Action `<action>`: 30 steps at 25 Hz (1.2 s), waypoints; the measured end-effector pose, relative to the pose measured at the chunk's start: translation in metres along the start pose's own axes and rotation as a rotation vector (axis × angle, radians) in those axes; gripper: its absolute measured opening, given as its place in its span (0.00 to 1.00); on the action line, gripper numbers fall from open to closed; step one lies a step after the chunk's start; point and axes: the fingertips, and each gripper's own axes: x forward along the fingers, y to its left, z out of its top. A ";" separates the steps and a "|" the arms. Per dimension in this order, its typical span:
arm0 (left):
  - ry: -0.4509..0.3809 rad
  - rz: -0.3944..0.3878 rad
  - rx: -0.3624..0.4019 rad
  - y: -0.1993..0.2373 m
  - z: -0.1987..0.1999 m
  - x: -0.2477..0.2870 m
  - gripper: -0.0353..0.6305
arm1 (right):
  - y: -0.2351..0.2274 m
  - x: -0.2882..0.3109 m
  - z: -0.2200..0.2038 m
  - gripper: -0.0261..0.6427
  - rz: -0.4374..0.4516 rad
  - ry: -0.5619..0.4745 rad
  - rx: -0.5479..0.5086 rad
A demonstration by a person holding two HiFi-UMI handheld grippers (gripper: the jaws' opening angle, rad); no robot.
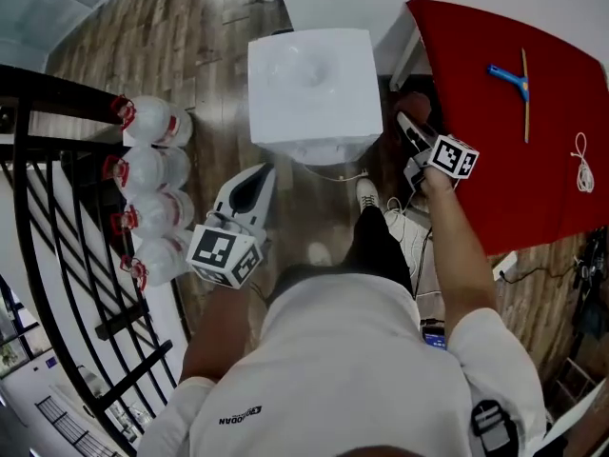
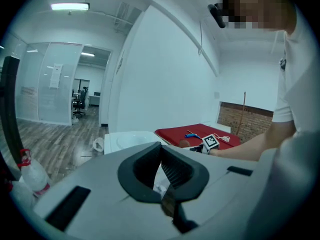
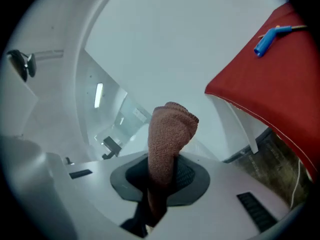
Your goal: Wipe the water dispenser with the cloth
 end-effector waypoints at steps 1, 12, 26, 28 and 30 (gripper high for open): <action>-0.001 -0.013 0.002 -0.001 -0.007 -0.011 0.04 | 0.021 -0.017 -0.001 0.12 0.026 -0.039 0.007; -0.026 -0.100 -0.044 -0.028 -0.039 -0.090 0.04 | 0.269 -0.138 -0.053 0.12 0.256 -0.154 -0.131; -0.075 -0.068 -0.015 -0.101 -0.043 -0.138 0.04 | 0.330 -0.190 -0.117 0.12 0.150 0.080 -0.562; -0.086 -0.055 -0.023 -0.113 -0.041 -0.143 0.04 | 0.333 -0.204 -0.123 0.12 0.154 0.107 -0.606; -0.098 -0.039 -0.030 -0.123 -0.040 -0.151 0.04 | 0.334 -0.219 -0.127 0.12 0.155 0.124 -0.634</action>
